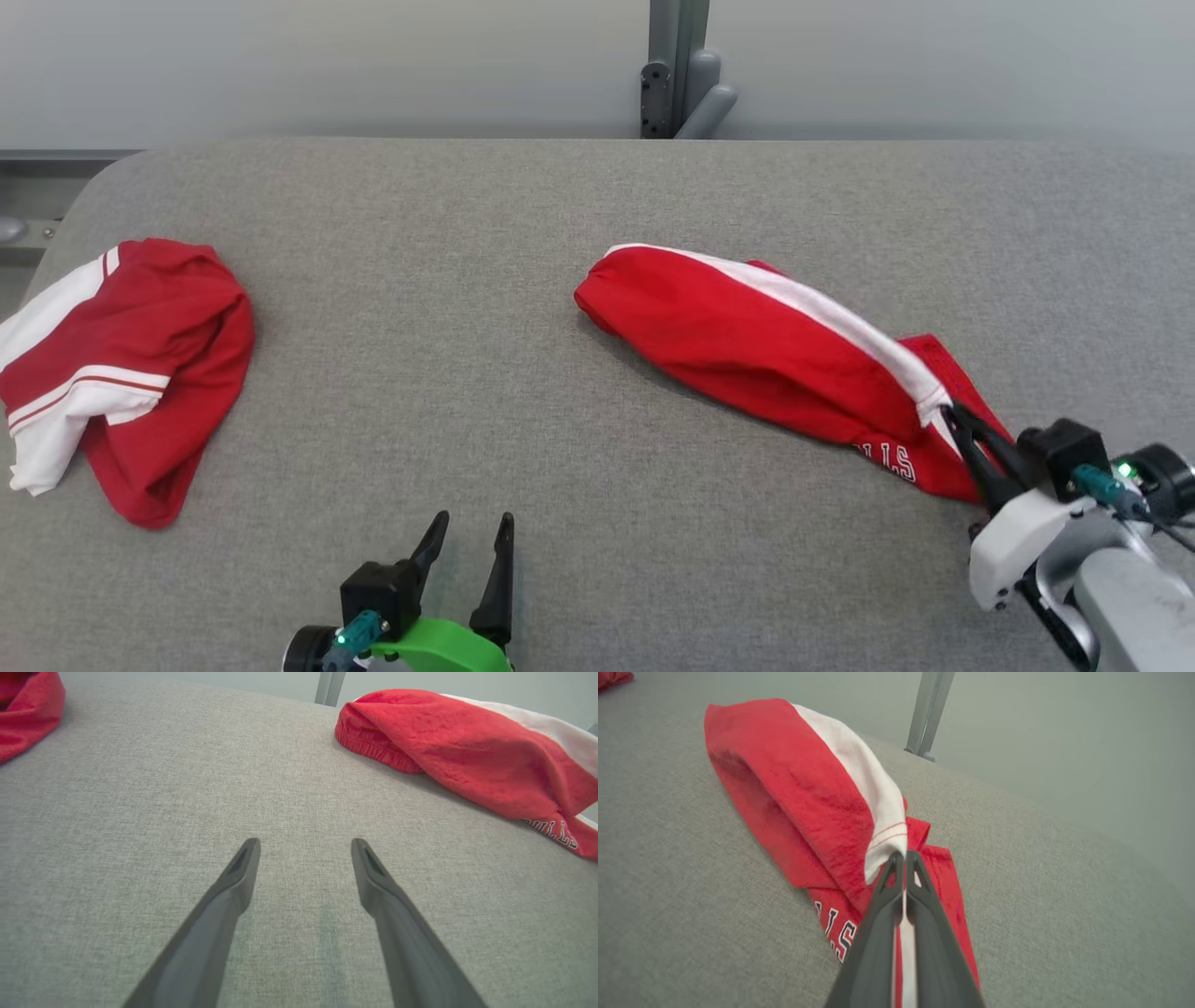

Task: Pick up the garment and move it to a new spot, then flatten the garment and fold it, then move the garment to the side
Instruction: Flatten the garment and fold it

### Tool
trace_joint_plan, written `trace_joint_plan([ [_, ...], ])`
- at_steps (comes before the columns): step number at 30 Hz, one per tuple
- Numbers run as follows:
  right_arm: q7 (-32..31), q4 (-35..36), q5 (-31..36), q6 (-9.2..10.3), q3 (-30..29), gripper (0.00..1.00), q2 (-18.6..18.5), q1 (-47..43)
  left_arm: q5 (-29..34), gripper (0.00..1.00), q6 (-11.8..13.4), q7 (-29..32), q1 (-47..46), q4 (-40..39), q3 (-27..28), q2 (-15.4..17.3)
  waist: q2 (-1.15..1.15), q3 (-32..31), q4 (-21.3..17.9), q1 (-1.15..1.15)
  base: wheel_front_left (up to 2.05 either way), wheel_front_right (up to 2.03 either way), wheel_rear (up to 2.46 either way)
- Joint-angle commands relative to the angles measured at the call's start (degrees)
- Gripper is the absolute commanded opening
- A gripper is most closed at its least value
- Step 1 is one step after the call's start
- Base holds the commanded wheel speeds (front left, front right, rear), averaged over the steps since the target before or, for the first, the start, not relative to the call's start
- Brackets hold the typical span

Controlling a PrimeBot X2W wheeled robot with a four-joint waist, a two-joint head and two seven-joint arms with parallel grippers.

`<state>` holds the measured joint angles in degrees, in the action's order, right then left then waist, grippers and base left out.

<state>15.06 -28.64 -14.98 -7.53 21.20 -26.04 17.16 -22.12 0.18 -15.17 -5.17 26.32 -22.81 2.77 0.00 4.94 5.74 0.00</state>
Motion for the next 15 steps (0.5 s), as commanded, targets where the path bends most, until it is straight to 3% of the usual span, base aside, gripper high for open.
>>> trace_joint_plan([
  [1,0.2,-0.6,0.2,0.08,-0.2,0.27,0.8,-1.3,0.4,1.0,-0.2,0.0,0.5,0.1,0.6,0.2,0.0,-0.5,-0.7,0.0,0.0,0.0,0.0],
  [3,0.2,-1.2,0.6,0.08,-1.6,1.0,2.2,-3.0,1.0,1.0,-0.2,0.0,0.7,0.5,1.4,0.2,0.0,-0.7,-1.5,0.0,0.0,0.0,0.0],
  [10,0.2,4.6,4.5,0.08,-10.8,1.0,7.7,-5.1,2.5,1.0,-0.7,0.0,-2.9,-0.5,3.5,0.2,0.0,-0.3,-4.9,0.0,0.0,0.0,0.0],
  [15,0.2,9.4,6.1,0.07,-13.5,1.0,11.0,-4.9,2.5,1.0,-1.0,0.0,-8.9,-0.2,3.9,0.2,0.0,2.7,-7.4,0.0,0.0,0.0,0.0],
])
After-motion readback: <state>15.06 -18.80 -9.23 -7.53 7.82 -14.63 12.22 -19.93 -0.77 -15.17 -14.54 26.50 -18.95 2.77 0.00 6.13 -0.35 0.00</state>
